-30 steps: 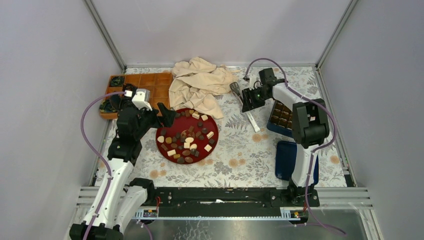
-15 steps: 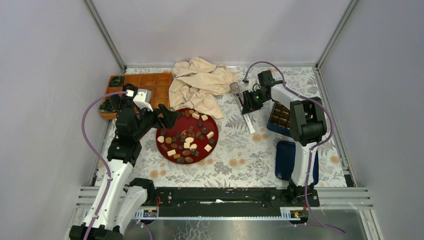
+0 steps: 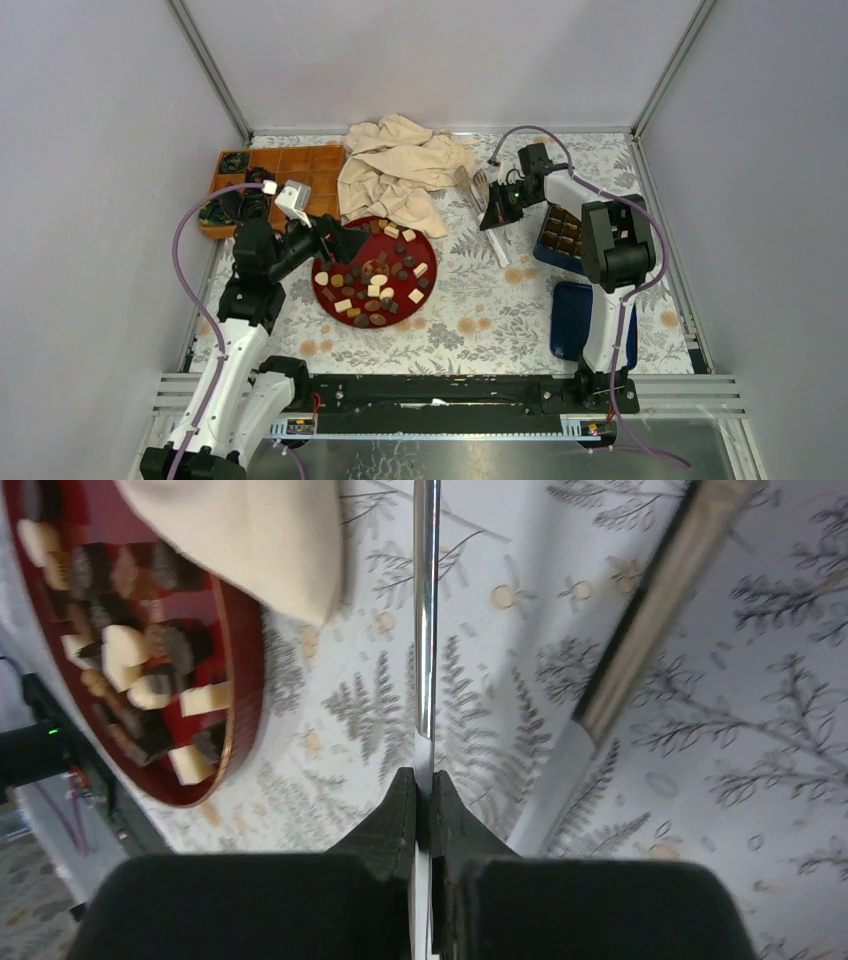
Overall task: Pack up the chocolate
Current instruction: Pick up the clamp from the center of the board.
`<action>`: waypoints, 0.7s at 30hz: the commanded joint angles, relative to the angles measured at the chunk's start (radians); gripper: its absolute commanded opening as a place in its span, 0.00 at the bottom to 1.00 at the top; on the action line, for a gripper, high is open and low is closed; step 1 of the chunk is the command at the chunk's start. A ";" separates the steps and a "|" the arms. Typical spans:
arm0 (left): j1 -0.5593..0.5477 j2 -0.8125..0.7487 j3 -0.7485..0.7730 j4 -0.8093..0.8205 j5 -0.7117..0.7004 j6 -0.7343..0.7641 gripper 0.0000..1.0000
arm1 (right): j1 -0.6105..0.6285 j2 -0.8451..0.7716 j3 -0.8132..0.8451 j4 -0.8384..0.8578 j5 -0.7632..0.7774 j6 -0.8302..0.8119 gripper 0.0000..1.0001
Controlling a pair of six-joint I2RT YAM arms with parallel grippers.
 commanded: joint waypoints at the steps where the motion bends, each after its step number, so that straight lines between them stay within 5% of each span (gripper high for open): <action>1: -0.015 0.003 -0.034 0.176 0.142 -0.052 0.97 | -0.020 -0.188 -0.031 0.042 -0.156 0.045 0.00; 3: -0.018 0.014 -0.059 0.297 0.194 -0.150 0.97 | -0.021 -0.285 -0.077 0.068 -0.187 0.042 0.00; 6: -0.027 0.032 -0.179 0.700 0.279 -0.479 0.92 | -0.021 -0.447 -0.142 0.103 -0.277 0.006 0.00; 10: -0.171 0.037 -0.328 1.278 0.145 -0.782 0.90 | -0.021 -0.673 -0.331 0.249 -0.474 0.000 0.00; 15: -0.535 0.045 -0.353 1.259 -0.127 -0.492 0.88 | -0.021 -0.924 -0.598 0.728 -0.663 0.227 0.00; 21: -0.773 0.214 -0.342 1.398 -0.353 -0.219 0.85 | -0.011 -0.948 -0.635 0.765 -0.719 0.252 0.00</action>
